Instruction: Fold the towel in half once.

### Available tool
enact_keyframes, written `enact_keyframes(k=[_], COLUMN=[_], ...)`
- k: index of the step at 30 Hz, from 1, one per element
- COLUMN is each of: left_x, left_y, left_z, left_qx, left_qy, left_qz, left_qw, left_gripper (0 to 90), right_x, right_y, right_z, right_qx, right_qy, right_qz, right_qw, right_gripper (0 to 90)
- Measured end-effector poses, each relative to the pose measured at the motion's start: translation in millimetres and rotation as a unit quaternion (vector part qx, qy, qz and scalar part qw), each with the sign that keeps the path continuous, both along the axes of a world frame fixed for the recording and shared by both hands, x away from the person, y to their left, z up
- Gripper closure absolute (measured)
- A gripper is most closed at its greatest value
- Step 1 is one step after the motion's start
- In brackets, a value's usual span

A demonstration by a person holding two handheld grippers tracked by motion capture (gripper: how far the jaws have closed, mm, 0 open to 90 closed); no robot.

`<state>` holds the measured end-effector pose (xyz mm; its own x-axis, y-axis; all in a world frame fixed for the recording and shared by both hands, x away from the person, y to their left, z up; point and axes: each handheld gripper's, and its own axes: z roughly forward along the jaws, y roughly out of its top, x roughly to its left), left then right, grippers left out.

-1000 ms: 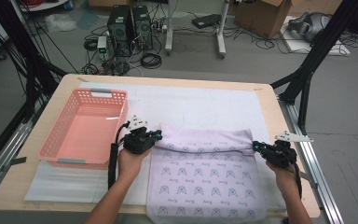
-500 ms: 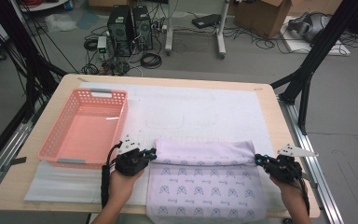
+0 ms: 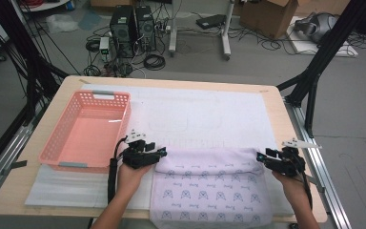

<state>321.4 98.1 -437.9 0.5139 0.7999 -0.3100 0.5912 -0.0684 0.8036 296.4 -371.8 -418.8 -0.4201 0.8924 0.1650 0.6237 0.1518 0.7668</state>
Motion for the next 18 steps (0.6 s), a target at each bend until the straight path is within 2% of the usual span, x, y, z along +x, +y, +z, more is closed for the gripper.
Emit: enact_keyframes(k=[2,5,7,9,11,13,18], left_x=[6.3,13.1,13.2,13.1,12.5,10.4,3.5], left_y=[-2.3,-6.5,-8.5,-9.7,-10.3,-12.1,-10.3], left_z=[-5.1,-15.0,-15.9,-16.6,-16.2,-14.9,-6.4], left_qx=[-0.015,-0.003,0.004,0.012,0.018,0.025,0.022], left_qy=[0.008,0.037,0.028,0.027,0.025,0.012,-0.024], left_qz=[0.006,0.003,0.002,0.001,-0.004,-0.005,-0.004], left_qw=[0.9998,0.9993,0.9996,0.9996,0.9995,0.9996,0.9995], left_gripper=[50.6,51.3,53.7,61.2,73.5,80.5,81.4], right_x=[13.2,31.2,38.7,42.6,43.5,41.5,31.4], right_y=[6.2,14.8,20.0,23.9,25.9,27.5,25.3], right_z=[-0.3,-4.7,-8.8,-12.5,-14.4,-14.2,-8.9], right_qx=[-0.010,-0.031,-0.047,-0.060,-0.065,-0.072,-0.078], right_qy=[0.012,0.030,0.044,0.051,0.061,0.053,0.021], right_qz=[-0.001,0.003,0.011,0.020,0.030,0.039,0.037], right_qw=[0.9999,0.9991,0.9979,0.9967,0.9955,0.9952,0.9960], right_gripper=[48.1,48.0,51.9,59.9,72.5,81.5,82.3])
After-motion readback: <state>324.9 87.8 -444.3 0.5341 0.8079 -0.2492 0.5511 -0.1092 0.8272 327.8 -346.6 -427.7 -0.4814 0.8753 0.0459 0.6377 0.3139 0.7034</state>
